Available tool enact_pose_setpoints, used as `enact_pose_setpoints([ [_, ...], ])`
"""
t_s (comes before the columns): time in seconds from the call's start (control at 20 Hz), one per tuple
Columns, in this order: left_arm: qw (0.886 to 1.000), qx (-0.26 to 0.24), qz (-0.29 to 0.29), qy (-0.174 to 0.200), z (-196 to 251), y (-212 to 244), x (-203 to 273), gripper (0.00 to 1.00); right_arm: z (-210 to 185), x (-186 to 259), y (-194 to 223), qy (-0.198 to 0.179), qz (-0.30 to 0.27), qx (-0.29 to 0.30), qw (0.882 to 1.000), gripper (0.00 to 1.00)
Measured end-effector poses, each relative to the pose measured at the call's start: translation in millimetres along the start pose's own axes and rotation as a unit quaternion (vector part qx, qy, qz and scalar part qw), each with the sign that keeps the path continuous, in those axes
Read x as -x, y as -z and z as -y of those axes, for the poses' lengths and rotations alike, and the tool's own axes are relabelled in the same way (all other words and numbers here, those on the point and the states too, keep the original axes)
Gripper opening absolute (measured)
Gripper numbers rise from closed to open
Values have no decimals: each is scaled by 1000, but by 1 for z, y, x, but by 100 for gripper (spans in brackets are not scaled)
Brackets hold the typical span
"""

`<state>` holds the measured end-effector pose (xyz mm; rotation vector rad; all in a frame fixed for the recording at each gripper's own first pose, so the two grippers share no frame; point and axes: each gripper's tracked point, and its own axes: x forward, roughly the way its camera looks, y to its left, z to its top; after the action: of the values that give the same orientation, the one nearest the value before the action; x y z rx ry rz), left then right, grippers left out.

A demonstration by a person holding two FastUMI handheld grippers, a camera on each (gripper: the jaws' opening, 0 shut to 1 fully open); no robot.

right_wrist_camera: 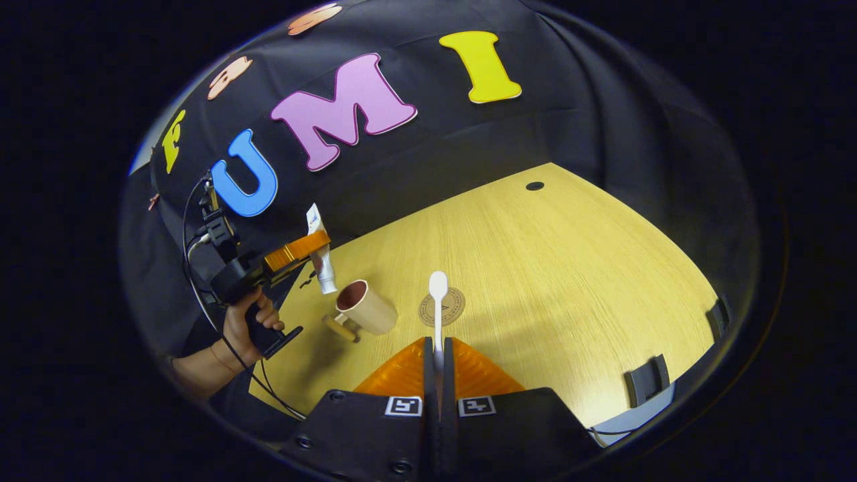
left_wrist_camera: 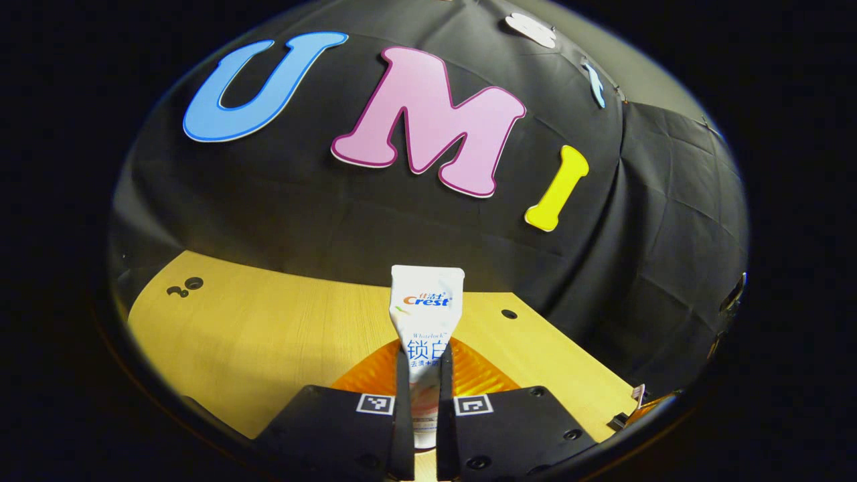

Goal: Put the toothbrush and toothpaste on the desktop into the cup, then pick up the cup and place it on the coaster on the desktop.

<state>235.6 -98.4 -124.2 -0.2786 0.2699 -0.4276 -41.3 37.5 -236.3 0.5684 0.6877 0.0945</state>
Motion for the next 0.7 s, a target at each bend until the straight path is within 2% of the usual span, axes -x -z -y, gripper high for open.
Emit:
enact_pose_setpoints([
  [0.35, 999, -8, -39, -13, -16, 32, -9, 19, 6, 13, 0, 10, 7, -2, 1000, 5],
  [0.55, 999, -7, -46, 0, -10, 41, -8, 20, 8, 17, 6, 12, 4, -7, 1000, 5],
  [0.7, 998, -17, -56, -6, -13, 50, -9, 22, 9, 20, 8, 13, 4, -11, 1000, 5],
])
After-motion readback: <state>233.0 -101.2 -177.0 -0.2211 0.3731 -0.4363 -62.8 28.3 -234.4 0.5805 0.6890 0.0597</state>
